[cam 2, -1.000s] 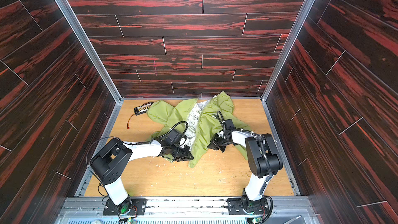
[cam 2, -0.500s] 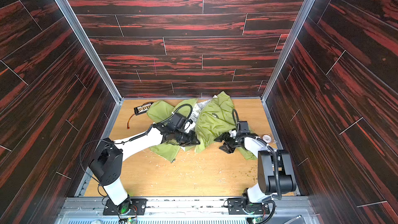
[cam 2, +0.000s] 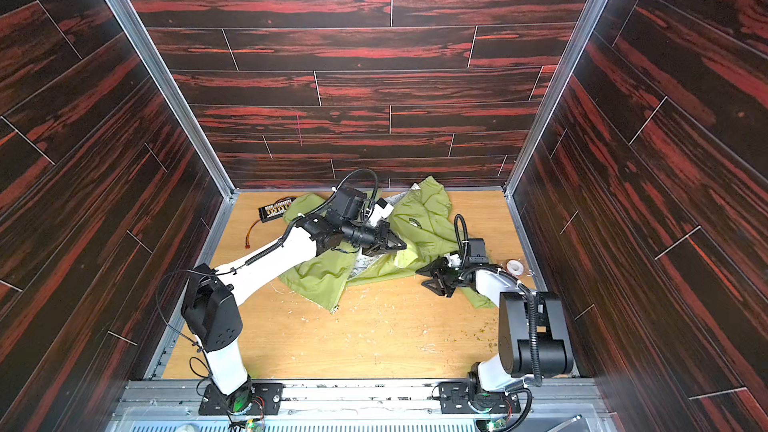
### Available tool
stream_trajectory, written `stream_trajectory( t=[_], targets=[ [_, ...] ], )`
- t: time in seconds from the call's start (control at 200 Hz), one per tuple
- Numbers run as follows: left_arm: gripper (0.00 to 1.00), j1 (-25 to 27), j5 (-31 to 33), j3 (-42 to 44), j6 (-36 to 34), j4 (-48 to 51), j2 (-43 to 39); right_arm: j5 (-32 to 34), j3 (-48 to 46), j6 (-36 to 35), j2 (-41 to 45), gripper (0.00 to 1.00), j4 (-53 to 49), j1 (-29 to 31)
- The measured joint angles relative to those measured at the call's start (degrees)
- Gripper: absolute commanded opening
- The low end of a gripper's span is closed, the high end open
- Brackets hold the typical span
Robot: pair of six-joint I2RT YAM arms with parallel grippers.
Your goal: Zip up the jacket
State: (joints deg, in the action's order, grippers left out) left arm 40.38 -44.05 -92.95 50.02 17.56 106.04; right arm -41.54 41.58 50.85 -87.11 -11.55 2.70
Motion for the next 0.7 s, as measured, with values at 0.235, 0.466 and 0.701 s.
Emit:
stream_trajectory(
  t=[0.235, 0.466, 0.701],
  targets=[
    [0.00, 1.77, -0.85, 2.45, 3.93, -3.96, 0.96, 0.76, -4.39, -0.28, 7.91, 0.51, -0.63, -0.17],
    [0.00, 2.12, 0.17, 12.07, 7.08, -8.22, 0.90, -3.43, -11.52, 7.58, 13.31, 0.42, 5.22, -0.52],
    [0.00, 2.12, 3.13, 23.50, 13.05, -15.74, -0.76, -2.51, -12.83, 13.40, 28.35, 0.72, 3.74, -0.42]
  ],
)
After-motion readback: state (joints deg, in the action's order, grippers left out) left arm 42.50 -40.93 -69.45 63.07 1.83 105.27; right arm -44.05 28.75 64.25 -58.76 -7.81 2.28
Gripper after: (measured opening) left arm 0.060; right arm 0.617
